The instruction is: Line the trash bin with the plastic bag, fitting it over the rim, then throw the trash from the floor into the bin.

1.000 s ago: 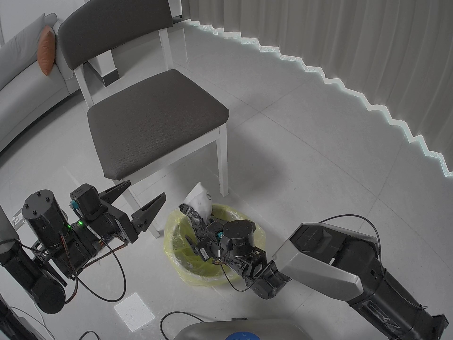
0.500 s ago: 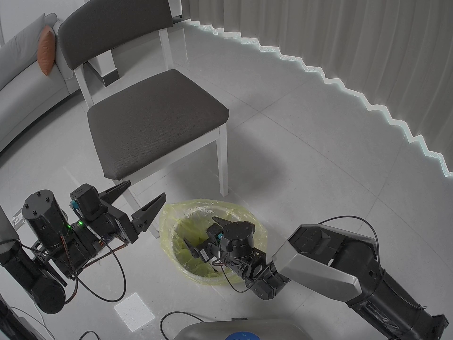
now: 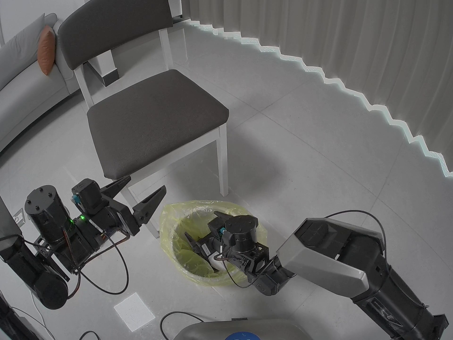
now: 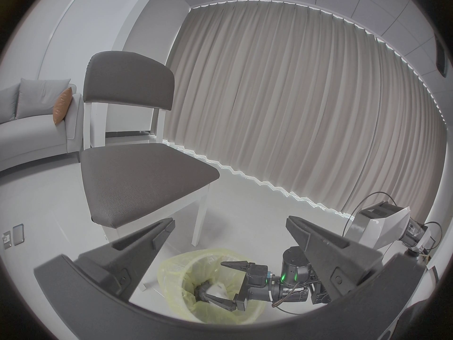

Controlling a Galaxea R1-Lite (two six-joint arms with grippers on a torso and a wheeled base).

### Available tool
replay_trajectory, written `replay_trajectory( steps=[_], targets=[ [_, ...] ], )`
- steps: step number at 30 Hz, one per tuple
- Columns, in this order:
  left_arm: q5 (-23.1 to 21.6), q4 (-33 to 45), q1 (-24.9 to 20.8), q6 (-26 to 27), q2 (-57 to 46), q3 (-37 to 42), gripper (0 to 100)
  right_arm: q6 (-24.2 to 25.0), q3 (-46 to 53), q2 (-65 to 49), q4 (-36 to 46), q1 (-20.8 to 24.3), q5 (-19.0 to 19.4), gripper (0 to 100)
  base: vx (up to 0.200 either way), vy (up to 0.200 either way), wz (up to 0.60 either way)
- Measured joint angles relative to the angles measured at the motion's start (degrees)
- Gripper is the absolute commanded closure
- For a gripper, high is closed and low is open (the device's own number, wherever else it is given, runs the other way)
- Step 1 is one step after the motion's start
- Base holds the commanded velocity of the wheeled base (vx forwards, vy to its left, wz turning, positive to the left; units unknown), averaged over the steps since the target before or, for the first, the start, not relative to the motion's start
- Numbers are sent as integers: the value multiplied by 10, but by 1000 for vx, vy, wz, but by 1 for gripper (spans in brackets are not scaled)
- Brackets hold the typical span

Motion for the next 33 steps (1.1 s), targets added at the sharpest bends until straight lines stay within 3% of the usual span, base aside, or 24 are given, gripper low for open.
replay_trajectory(
  steps=[4, 9, 18, 26, 29, 33],
  targets=[
    [21, 4, 0, -19, 7, -23, 0, 0, 29, -30, 24, -8, -3, 0, 0, 0, 0],
    [34, 59, -5, -48, 11, -46, 0, 5, 79, -96, 154, -19, -10, 0, 0, 0, 0],
    [35, 333, -14, -104, 9, -132, 0, 17, 118, -205, 353, -59, -54, 0, 0, 0, 0],
    [23, 619, -7, -114, 25, -309, 0, 63, 96, -248, 495, -91, -73, 0, 0, 0, 0],
    [16, 679, -2, -116, 38, -384, 0, 77, 84, -255, 525, -101, -76, 0, 0, 0, 0],
    [0, 691, 5, -117, 54, -442, 0, 92, 71, -260, 552, -116, -80, 0, 0, 0, 0]
  ],
)
